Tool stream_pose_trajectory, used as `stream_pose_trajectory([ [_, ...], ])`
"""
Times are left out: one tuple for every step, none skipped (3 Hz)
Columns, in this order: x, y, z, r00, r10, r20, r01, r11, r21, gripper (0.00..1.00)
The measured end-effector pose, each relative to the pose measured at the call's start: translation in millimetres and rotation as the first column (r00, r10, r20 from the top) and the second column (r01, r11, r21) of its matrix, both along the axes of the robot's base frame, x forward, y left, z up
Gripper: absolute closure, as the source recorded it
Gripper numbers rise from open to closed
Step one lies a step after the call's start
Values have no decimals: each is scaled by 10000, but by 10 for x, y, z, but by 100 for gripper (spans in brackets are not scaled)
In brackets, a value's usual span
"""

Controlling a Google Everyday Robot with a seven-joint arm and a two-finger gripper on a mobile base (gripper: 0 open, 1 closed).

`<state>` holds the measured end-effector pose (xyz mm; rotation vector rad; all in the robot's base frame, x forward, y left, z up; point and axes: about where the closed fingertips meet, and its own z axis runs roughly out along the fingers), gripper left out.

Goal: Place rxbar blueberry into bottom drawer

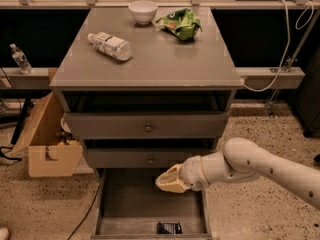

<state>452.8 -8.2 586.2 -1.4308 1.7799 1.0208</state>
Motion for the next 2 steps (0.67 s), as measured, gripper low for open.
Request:
stream_pose_trajectory([
  [0, -15, 9, 10000, 2, 32, -2, 10000, -30, 29],
  [147, -622, 528, 9885, -754, 1308, 852, 9938, -713, 1],
])
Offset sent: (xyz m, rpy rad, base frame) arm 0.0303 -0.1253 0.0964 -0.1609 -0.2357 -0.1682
